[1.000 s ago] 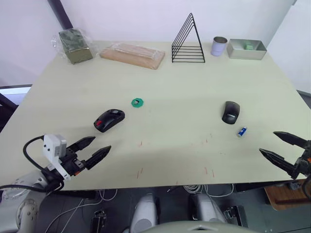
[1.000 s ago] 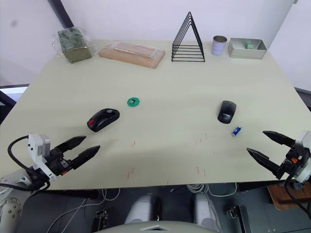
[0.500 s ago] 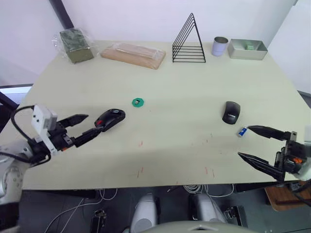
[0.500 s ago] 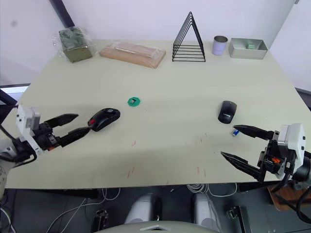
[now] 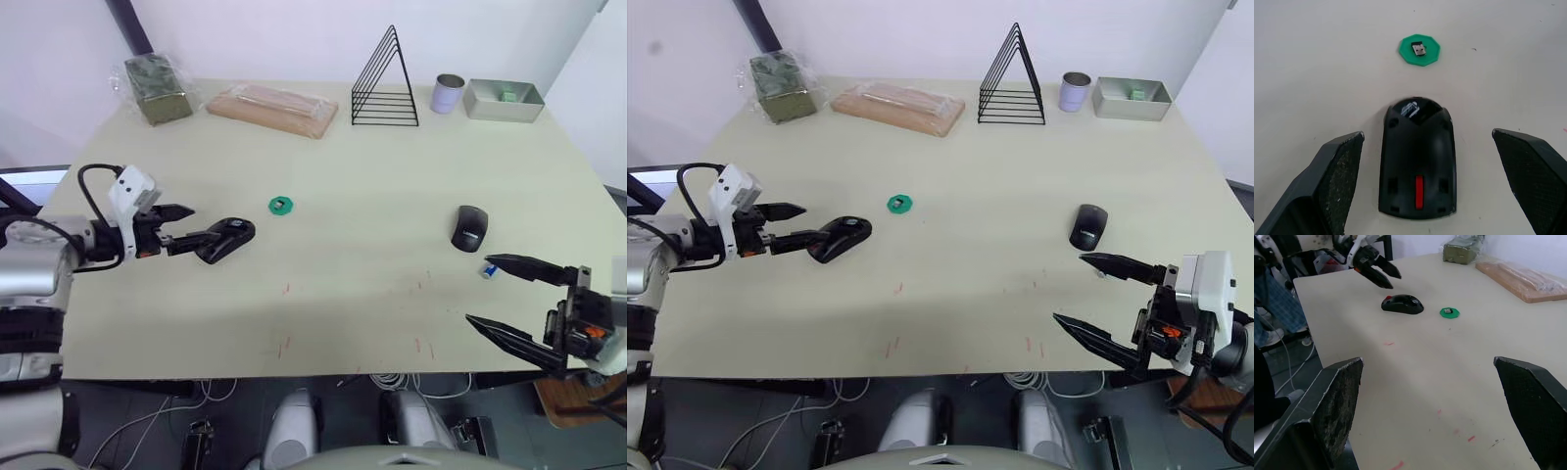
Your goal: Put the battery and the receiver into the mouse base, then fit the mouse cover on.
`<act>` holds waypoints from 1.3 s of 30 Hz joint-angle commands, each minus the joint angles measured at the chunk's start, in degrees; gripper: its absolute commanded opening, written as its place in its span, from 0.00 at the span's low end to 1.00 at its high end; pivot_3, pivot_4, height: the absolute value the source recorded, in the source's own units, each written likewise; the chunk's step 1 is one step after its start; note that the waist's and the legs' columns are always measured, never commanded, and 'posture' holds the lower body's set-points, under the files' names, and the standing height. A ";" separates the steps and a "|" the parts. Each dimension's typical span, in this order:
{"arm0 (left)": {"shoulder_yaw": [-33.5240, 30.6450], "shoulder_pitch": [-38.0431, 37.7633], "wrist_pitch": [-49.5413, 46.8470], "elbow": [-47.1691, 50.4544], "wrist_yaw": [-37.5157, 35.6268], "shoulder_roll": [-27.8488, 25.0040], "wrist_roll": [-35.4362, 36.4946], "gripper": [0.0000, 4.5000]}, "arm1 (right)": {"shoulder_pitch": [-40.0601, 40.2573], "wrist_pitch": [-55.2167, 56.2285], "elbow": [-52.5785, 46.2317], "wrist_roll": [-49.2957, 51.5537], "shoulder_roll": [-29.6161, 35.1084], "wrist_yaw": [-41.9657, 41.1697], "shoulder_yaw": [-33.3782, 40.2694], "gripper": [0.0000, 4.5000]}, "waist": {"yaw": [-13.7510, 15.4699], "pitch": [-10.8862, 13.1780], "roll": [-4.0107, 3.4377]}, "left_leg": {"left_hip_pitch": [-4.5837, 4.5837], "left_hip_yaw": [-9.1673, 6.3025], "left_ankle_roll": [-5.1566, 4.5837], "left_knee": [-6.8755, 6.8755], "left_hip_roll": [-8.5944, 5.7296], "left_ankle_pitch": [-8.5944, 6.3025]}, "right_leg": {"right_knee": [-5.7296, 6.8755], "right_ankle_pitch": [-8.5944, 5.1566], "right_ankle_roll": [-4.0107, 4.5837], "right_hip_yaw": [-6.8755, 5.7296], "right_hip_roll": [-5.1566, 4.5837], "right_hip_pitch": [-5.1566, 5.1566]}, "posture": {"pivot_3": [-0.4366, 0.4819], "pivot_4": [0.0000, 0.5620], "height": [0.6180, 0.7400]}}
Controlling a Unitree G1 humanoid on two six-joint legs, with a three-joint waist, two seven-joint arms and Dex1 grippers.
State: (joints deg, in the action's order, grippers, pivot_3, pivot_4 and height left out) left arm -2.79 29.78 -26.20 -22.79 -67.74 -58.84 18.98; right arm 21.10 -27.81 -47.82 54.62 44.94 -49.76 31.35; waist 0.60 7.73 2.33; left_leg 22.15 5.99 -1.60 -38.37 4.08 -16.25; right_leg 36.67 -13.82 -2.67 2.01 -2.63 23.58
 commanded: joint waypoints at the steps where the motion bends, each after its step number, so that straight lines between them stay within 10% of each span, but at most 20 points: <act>1: 3.65 5.05 2.64 -3.84 -2.59 1.32 -3.98 0.99 | 0.40 0.34 -2.53 1.55 0.08 1.33 0.77 1.00 | 0.17 0.01 0.01 | 0.00 -0.01 0.00 0.00 0.00 0.00 | 0.01 0.00 0.00 0.00 0.00 -0.01 | 0.48 0.27 1.00; 39: 9.51 18.10 11.41 -23.11 -3.19 10.68 -18.34 0.99 | 2.76 2.85 -6.84 1.31 -1.71 6.62 -1.62 1.00 | 0.23 -0.03 0.07 | 0.69 -0.95 -0.02 -0.80 0.00 0.01 | 0.19 0.14 -0.24 -0.76 0.02 -0.07 | 0.48 0.27 1.00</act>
State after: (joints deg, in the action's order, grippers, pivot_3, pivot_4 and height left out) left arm 7.37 46.62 -15.77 -45.99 -70.95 -47.92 1.02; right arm 23.85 -26.10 -53.20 55.50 43.25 -43.30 29.53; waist 0.83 7.70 2.40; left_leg 22.84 5.04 -1.61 -39.18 4.07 -16.24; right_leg 36.85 -13.67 -2.91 1.25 -2.60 23.51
